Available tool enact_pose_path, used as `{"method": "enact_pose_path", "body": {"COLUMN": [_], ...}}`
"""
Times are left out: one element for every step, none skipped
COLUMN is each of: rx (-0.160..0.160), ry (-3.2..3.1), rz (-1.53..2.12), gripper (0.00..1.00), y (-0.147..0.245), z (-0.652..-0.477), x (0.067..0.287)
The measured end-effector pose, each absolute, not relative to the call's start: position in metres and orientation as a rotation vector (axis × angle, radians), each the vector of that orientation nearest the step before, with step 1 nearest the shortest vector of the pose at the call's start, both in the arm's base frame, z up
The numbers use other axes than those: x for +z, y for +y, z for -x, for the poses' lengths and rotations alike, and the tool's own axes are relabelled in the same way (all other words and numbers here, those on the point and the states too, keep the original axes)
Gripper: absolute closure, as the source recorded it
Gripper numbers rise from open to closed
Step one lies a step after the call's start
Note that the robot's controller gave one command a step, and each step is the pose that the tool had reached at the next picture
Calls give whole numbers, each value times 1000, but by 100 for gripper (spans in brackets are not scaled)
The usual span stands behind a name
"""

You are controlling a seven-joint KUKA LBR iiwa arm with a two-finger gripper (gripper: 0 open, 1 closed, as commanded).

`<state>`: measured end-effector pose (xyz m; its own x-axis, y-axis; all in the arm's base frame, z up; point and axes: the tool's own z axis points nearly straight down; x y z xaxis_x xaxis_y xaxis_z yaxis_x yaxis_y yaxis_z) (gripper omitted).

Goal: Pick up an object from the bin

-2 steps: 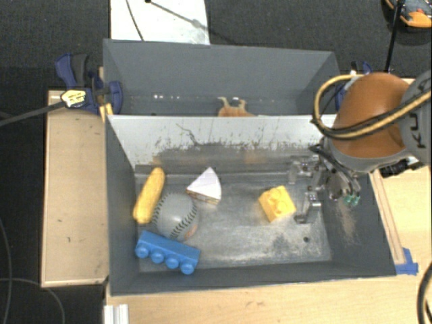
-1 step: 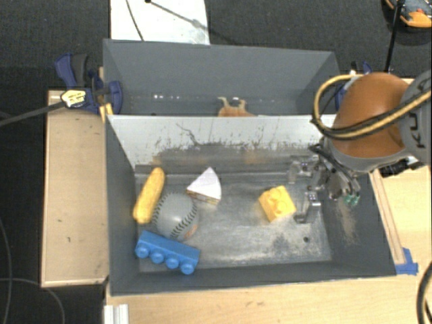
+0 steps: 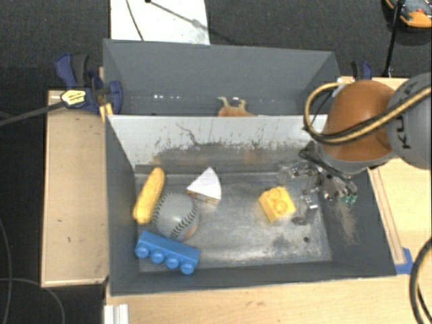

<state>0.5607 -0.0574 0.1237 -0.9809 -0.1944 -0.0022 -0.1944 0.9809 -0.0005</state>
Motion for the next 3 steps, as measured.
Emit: {"method": "enact_pose_path", "body": {"rx": [-1,0,0], "ry": [3087,3103,3103], "rz": [567,465,466], "gripper": [0,100,100], "y": [-39,-40,-40], "z": [-570,-584,-584], "x": [103,86,86]}}
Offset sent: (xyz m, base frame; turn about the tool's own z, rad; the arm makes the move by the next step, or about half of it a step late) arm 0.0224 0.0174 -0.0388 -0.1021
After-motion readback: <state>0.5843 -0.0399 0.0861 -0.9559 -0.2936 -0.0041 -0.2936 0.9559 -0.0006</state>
